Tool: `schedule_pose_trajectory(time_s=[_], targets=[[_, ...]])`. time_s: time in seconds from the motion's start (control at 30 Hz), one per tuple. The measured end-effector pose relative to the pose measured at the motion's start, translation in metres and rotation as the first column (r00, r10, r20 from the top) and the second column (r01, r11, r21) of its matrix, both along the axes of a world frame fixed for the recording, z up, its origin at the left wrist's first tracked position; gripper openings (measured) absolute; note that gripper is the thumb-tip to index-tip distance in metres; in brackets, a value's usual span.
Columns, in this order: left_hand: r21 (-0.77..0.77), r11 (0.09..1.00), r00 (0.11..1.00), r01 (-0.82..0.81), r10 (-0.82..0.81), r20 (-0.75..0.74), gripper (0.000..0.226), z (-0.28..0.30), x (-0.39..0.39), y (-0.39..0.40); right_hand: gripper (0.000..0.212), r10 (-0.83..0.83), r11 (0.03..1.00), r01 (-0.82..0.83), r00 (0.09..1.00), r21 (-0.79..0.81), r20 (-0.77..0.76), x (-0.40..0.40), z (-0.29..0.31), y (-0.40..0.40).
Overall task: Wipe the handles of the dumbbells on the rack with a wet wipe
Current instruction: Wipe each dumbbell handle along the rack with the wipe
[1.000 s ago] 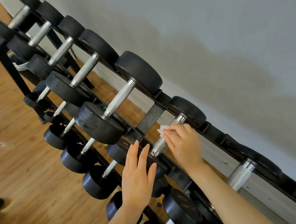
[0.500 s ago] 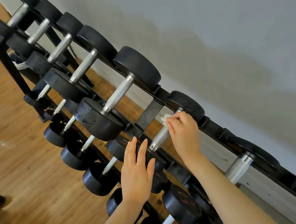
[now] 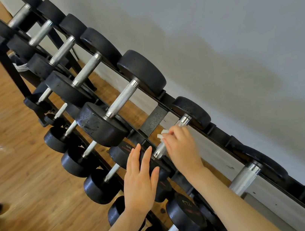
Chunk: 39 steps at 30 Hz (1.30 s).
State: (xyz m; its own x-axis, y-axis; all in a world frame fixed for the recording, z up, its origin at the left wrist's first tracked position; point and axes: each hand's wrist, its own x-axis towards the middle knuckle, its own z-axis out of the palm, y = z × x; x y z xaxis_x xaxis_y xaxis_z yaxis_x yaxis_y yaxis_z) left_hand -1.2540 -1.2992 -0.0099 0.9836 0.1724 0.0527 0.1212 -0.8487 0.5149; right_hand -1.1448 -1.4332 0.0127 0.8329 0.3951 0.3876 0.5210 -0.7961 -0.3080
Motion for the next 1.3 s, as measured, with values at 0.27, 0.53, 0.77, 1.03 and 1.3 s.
schedule_pose_trajectory(time_s=[0.27,0.53,0.77,1.03,1.3], targets=[[-0.023,1.000,1.000,0.001,-0.001,0.017,0.057,-0.002,0.001,-0.001,0.024,-0.062,0.972,0.074,0.996,0.224,-0.058,-0.005,-0.009,-0.011],[-0.036,0.999,0.999,0.002,-0.001,0.042,0.056,-0.006,0.001,-0.001,0.022,-0.118,0.936,0.132,0.991,0.326,-0.064,-0.012,-0.017,-0.006],[-0.024,1.000,0.999,-0.006,0.007,0.034,0.056,-0.006,0.001,-0.001,0.032,-0.163,0.937,0.159,0.986,0.312,-0.013,-0.003,-0.014,-0.016],[-0.010,1.000,0.999,-0.006,0.006,0.043,0.056,-0.007,0.002,-0.001,0.032,-0.061,0.962,0.055,0.998,0.267,0.014,0.000,-0.017,-0.026],[-0.034,0.999,0.999,-0.005,0.007,0.052,0.055,-0.007,0.001,-0.001,0.033,-0.033,0.974,0.028,0.999,0.226,0.020,-0.005,-0.024,-0.025]])
